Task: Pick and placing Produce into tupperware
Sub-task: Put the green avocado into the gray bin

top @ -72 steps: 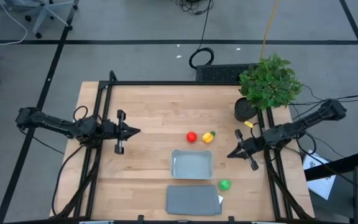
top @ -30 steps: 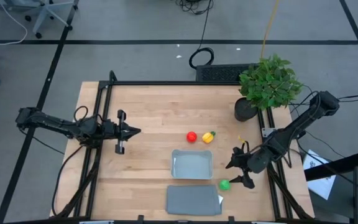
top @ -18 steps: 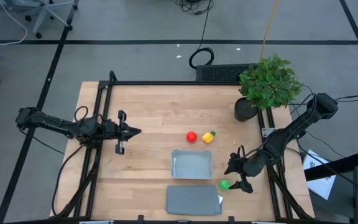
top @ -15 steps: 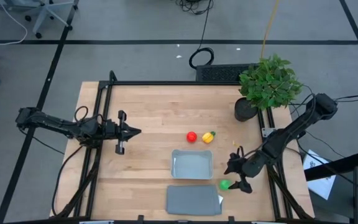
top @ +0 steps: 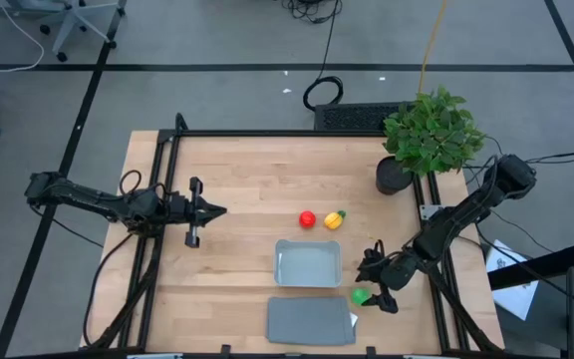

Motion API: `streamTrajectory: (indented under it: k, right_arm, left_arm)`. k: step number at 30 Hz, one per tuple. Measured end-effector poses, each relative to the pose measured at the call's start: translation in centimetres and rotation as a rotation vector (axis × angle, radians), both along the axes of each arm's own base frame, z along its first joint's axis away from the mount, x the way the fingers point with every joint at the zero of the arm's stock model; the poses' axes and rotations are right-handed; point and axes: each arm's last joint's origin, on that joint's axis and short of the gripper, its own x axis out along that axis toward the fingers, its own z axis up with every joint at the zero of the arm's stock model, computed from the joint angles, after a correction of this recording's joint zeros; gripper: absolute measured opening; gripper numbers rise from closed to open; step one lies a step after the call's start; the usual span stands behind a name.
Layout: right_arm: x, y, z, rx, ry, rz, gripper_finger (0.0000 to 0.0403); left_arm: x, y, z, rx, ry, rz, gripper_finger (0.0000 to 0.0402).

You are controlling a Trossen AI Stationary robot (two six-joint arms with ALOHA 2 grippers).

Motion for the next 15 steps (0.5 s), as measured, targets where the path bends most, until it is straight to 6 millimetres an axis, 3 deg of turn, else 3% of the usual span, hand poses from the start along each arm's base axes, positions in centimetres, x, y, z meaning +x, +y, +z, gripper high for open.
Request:
streamTrajectory:
  k: [15]
  right_arm:
    - [0.1, 0.8, -1.8, -0.072, 0.031, 0.033, 0.0348]
  left_arm:
    - [0.0, 0.0, -0.2, -0.006, 0.016, -0.002, 0.0021]
